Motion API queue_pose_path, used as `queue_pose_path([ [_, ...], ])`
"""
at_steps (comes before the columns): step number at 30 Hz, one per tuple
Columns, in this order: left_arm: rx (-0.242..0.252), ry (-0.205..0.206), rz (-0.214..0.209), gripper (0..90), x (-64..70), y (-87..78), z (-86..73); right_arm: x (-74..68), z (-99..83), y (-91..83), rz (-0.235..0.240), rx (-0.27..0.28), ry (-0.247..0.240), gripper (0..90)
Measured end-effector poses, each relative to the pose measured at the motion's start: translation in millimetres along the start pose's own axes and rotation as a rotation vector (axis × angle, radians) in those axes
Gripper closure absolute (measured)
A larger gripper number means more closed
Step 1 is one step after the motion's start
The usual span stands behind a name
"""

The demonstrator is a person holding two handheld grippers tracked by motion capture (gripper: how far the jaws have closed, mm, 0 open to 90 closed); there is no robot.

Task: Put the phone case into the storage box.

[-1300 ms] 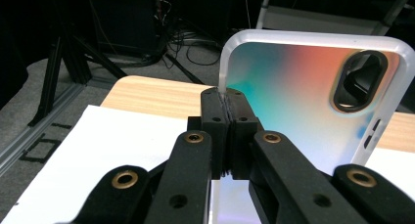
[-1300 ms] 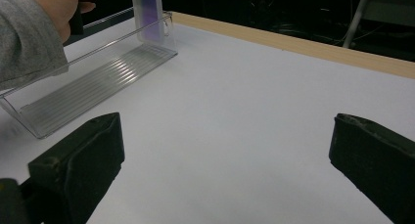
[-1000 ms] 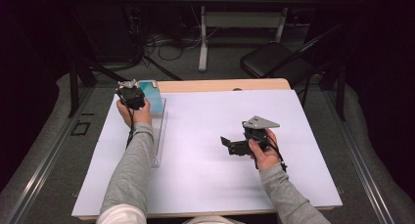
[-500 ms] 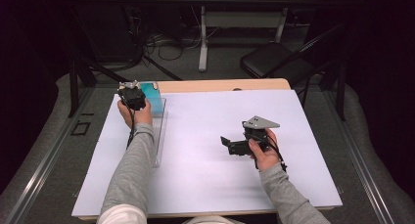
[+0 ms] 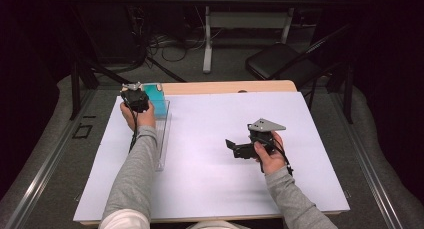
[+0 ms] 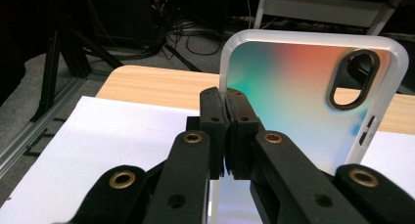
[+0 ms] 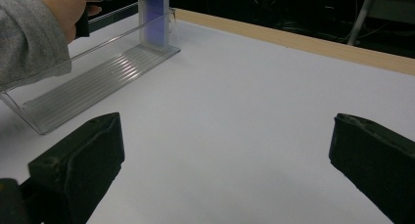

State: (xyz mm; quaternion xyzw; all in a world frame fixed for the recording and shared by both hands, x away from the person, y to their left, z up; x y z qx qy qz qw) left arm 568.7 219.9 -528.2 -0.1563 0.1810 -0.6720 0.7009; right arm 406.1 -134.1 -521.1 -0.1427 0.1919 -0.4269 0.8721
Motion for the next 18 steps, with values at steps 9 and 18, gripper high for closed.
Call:
queue_pose_path([
  [9,-0.001,0.02,-0.015,86.9,2.5,0.3,0.1,0.7,-0.2,0.4,0.001,-0.004,-0.003,0.0],
  [18,0.0,0.024,-0.025,85.9,3.3,0.4,0.3,0.6,-0.6,1.6,0.002,-0.005,0.001,0.0],
])
Point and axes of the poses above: each handheld gripper's, and its own axes: y roughly forward along the jaws, z roughly out of its top, x roughly to its right, the point moved 6 cm from there along y, roughly forward along the jaws, and after that the axes turned 8 degrees about y, right-handed, at the moved point
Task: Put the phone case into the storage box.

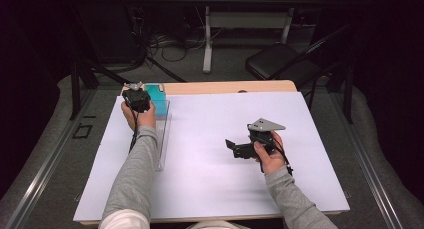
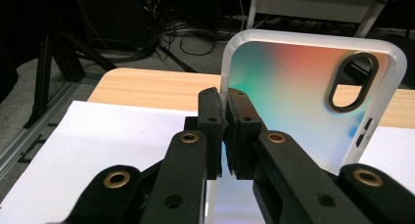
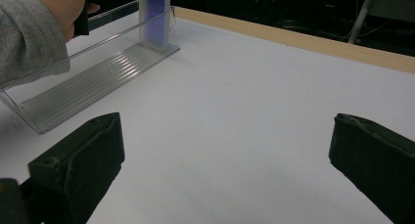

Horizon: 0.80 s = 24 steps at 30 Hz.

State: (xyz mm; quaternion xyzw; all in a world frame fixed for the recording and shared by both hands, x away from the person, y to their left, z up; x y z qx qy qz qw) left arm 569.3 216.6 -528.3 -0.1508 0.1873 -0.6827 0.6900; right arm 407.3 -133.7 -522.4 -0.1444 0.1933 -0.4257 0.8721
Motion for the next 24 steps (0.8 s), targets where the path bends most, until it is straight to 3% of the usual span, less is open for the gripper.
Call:
queue_pose_path([
  [18,-0.002,0.01,-0.017,78.4,0.7,0.8,0.1,0.2,0.2,-0.4,0.0,0.001,0.005,0.0],
  [24,0.015,0.009,-0.014,66.7,-1.6,0.5,2.1,-0.1,0.0,0.1,0.0,0.0,0.001,0.0],
])
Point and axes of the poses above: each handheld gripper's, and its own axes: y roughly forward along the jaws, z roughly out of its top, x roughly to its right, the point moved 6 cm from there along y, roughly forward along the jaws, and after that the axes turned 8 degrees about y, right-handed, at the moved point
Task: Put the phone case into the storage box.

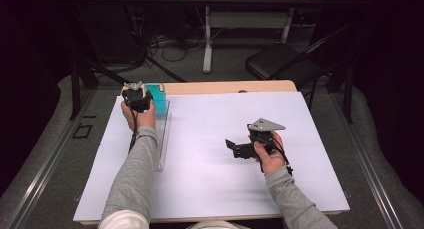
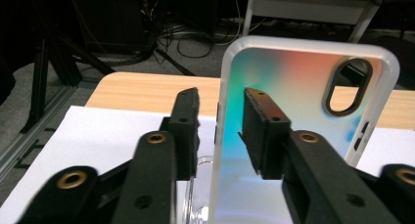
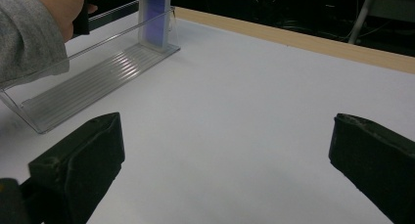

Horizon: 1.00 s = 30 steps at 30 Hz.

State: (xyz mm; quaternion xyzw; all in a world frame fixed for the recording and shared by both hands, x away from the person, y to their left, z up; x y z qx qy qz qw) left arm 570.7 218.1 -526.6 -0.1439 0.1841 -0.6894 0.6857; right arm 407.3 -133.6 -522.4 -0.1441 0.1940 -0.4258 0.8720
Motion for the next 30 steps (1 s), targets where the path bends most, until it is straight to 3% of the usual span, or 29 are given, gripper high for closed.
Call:
queue_pose_path([
  [15,0.016,0.009,0.017,47.1,-4.8,-6.0,4.8,-0.8,-0.1,0.1,0.002,-0.002,-0.007,0.0],
  [30,-0.005,0.016,0.025,39.4,-8.7,-7.5,4.1,-0.6,-0.3,0.8,0.002,-0.002,-0.008,0.1],
])
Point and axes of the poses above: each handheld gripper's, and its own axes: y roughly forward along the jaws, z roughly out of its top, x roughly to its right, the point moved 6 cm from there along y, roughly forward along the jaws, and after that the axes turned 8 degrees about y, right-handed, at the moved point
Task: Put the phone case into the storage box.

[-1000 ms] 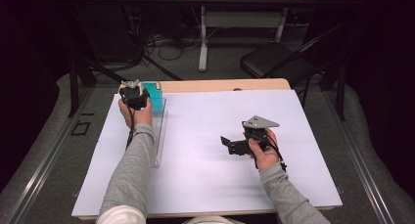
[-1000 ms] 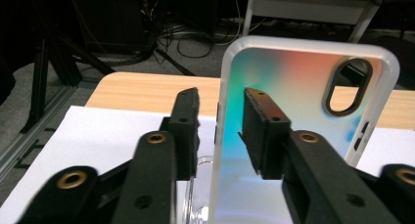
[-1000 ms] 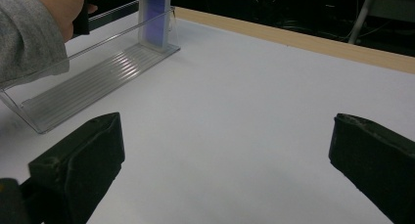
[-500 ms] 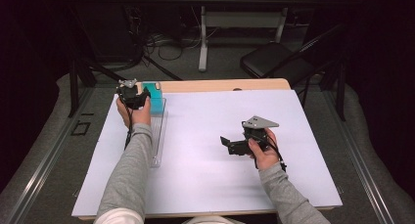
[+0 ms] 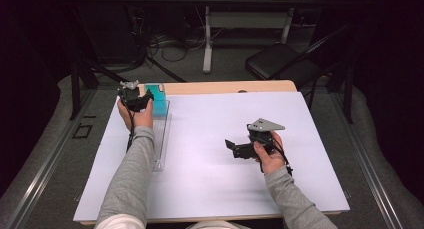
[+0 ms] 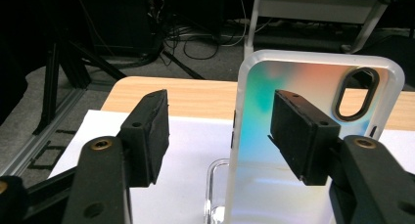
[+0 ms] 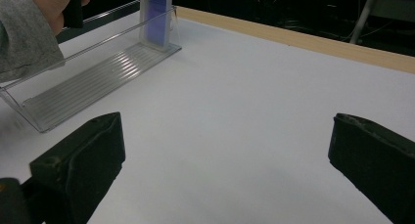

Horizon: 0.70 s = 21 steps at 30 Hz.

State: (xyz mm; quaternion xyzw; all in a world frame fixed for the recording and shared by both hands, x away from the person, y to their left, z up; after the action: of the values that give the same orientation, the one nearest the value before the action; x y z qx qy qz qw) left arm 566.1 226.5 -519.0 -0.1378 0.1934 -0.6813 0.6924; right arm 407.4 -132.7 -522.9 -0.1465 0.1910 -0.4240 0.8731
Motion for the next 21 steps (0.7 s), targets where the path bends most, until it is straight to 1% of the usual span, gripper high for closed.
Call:
queue_pose_path([
  [3,-0.004,-0.002,-0.004,37.2,-1.0,-2.2,0.7,-0.2,-0.5,0.7,0.0,-0.002,-0.001,0.1],
  [4,-0.009,0.002,-0.013,36.4,-0.8,-2.9,0.8,-0.3,-0.5,0.7,0.0,-0.003,-0.002,0.1],
  [6,-0.014,0.009,-0.009,35.6,-1.5,-5.1,1.4,-0.2,-0.7,0.9,-0.001,-0.004,-0.003,0.1],
  [10,-0.021,0.018,-0.018,33.8,-1.5,-8.8,2.5,-0.3,-0.9,0.8,-0.002,-0.005,-0.004,0.1],
  [11,-0.023,0.015,-0.03,33.3,-0.8,-9.9,3.1,-0.3,-1.0,0.8,-0.002,-0.007,-0.002,0.1],
  [17,-0.017,0.02,-0.047,33.0,-1.8,-18.4,7.7,-0.4,-1.6,1.0,-0.004,-0.009,-0.012,0.1],
  [21,-0.019,0.027,-0.071,33.1,-1.7,-23.7,10.5,-0.3,-1.8,0.5,-0.007,-0.011,-0.011,0.2],
])
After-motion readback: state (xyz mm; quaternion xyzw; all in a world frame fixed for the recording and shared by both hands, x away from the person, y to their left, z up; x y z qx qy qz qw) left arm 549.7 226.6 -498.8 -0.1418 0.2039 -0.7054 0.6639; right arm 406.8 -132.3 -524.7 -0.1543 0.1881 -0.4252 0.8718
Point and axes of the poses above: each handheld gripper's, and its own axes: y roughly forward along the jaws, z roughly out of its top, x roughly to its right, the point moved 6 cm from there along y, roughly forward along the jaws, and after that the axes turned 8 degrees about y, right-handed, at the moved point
